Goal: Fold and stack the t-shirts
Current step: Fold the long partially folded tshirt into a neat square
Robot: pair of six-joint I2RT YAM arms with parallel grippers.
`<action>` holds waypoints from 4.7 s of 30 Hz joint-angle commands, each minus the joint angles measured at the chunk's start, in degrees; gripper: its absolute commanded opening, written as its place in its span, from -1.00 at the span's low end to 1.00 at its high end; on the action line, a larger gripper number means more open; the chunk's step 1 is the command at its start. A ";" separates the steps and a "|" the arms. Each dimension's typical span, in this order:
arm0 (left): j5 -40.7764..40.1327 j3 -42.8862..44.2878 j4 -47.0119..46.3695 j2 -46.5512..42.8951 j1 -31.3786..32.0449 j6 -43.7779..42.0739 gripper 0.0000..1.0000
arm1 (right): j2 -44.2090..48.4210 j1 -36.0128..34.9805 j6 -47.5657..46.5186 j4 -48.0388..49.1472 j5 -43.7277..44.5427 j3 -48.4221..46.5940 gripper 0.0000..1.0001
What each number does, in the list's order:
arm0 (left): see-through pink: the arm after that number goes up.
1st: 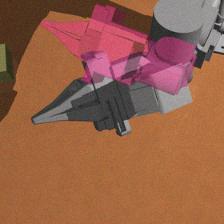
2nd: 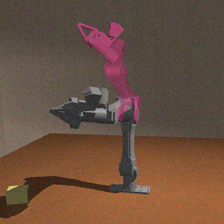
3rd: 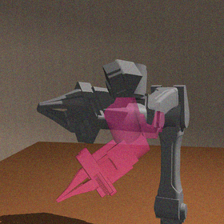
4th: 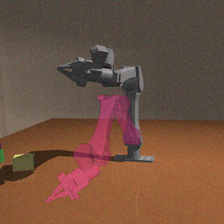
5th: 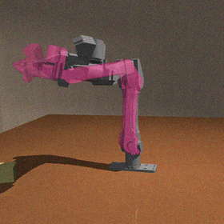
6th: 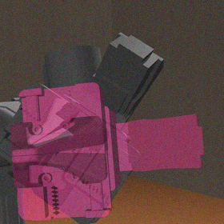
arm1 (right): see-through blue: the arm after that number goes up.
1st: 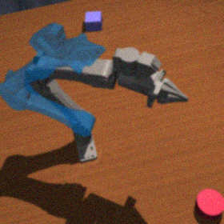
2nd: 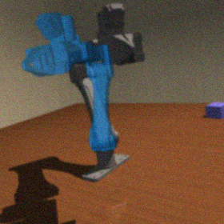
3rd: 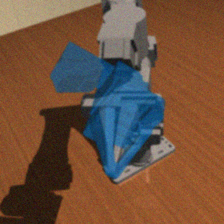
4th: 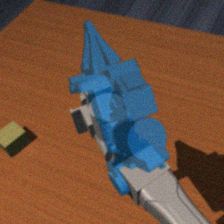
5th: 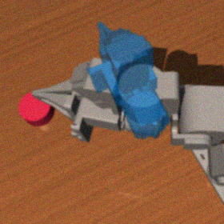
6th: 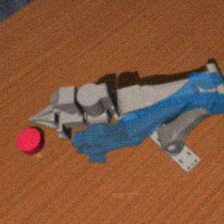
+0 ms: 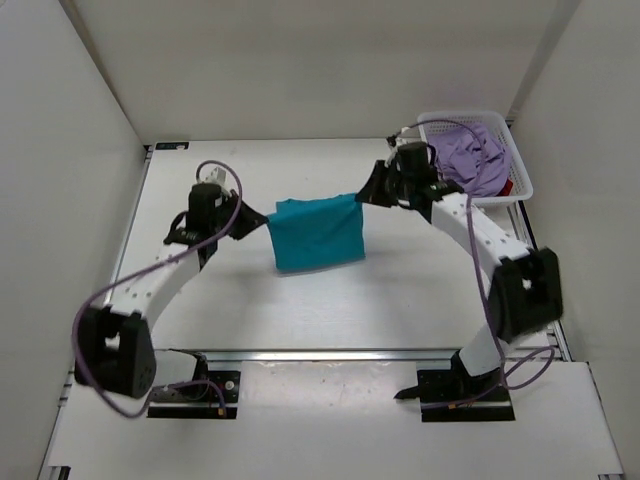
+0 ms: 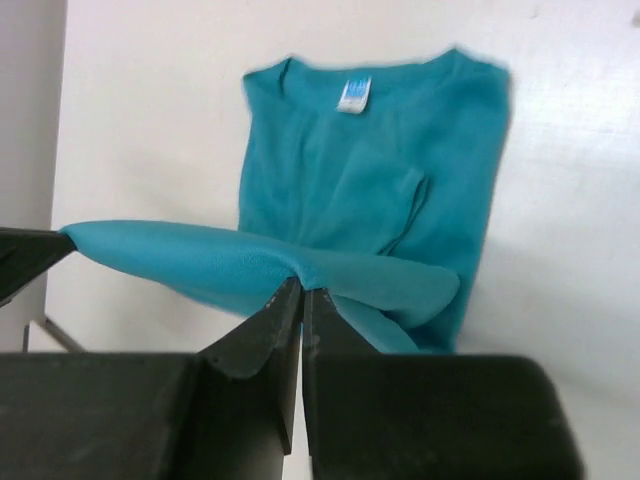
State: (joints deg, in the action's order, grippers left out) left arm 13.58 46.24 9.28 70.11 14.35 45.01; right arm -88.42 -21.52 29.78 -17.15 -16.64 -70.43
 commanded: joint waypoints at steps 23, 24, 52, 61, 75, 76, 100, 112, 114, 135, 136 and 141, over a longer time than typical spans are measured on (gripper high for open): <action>0.04 27.16 -11.65 37.11 -4.16 0.69 -0.24 | -32.53 4.12 -5.70 -7.75 1.61 -36.81 -0.70; 0.04 25.93 -12.52 37.38 -4.24 1.30 -0.23 | -31.65 4.55 -5.35 -6.86 1.88 -34.44 -0.51; 3.65 34.36 -13.93 47.32 -2.22 1.74 -0.79 | -63.90 6.67 -8.60 -38.66 -2.87 -90.41 -1.00; 4.52 35.50 -13.76 48.19 -2.40 2.62 -0.81 | -60.64 7.28 -12.20 -44.29 2.24 -85.32 -0.22; 6.45 31.29 -16.75 47.49 -3.19 4.29 -0.83 | -46.44 9.56 -16.59 -43.95 -2.75 -70.48 -0.29; 6.80 30.93 -17.45 47.14 -3.10 4.55 -0.82 | -40.57 9.83 -18.25 -42.63 -4.95 -62.88 -0.30; 6.28 32.16 -16.49 47.93 -2.66 4.56 -0.84 | -33.39 12.20 -5.17 7.03 -19.65 -22.82 -0.31; 7.07 32.25 -17.19 48.55 -3.45 4.82 -0.86 | -39.54 11.32 -5.87 1.17 -17.99 -32.48 -0.29; 6.98 32.07 -17.10 48.55 -3.19 4.82 -0.86 | -40.51 10.97 -5.35 0.98 -17.20 -33.71 -0.31; 7.51 32.25 -17.54 48.11 -3.19 5.52 -0.92 | -38.08 9.83 -2.89 0.70 -15.97 -32.41 -1.00; 7.77 32.51 -17.63 47.67 -3.10 5.70 -0.93 | -36.05 10.52 -2.45 1.06 -15.62 -29.96 -1.00; 7.77 32.77 -17.45 45.30 -2.66 5.70 -0.94 | -27.70 12.11 -0.08 4.66 -15.79 -19.06 -1.00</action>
State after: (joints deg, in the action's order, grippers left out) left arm 20.40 77.10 -7.73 120.75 11.14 50.70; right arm -124.09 -10.81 27.57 -17.12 -31.90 -92.71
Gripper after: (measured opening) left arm 0.111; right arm 0.007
